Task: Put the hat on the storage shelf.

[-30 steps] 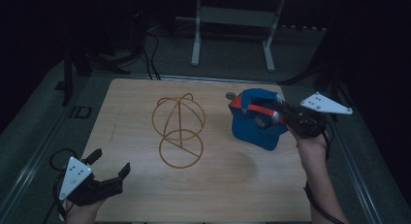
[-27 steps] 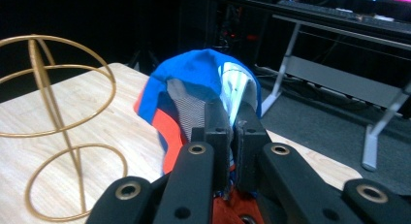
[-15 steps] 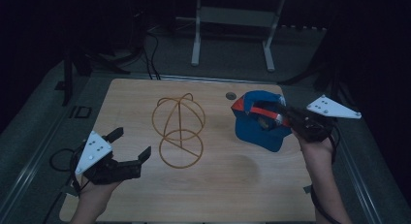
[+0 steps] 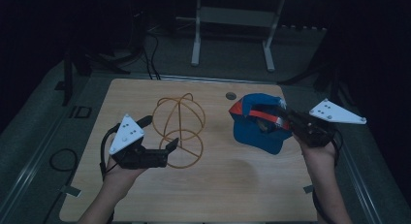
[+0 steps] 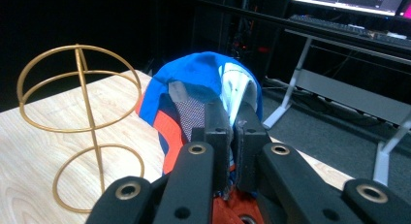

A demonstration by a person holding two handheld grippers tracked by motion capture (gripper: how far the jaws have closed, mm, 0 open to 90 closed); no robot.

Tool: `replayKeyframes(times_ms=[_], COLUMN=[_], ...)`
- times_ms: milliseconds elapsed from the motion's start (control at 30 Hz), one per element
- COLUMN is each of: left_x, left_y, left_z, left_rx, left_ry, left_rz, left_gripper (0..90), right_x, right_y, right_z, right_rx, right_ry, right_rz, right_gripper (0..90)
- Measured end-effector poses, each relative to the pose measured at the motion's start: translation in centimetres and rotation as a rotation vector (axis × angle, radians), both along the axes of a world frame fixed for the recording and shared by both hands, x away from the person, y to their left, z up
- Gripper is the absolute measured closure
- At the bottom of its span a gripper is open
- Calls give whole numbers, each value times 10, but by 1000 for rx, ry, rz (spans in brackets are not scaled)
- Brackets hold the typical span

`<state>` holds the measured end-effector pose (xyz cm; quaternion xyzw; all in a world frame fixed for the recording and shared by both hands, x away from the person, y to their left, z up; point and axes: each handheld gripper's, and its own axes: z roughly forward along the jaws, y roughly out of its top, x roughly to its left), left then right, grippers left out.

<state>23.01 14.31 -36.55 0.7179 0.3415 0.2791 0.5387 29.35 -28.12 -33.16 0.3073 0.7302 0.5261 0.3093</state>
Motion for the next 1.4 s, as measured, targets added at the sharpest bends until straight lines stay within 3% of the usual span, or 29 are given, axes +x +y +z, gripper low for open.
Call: replayKeyframes(times_ms=[333,733,967,1133,1400], left_x=[15,35,44,51,62], left_y=[-37,-86,-105,-114,-135], left_z=[13,21,27,32,35], left_rx=[5,105,104,75,106], left_ry=[-9,-14,-12,4,-5], left_rz=[-82,-171,-224,-251,-259], left_gripper=[62,63,68,108,140], right_x=[-8,-16,-22,-27,-39], right_y=[-1,3,10,12,17], right_z=[-3,-8,-10,-8,-6], right_rx=[5,2,0,8,-4], right_ry=[-5,6,-4,-10,-22], right_rz=[19,58,88,112,150], right_gripper=[869,868,868,868,868])
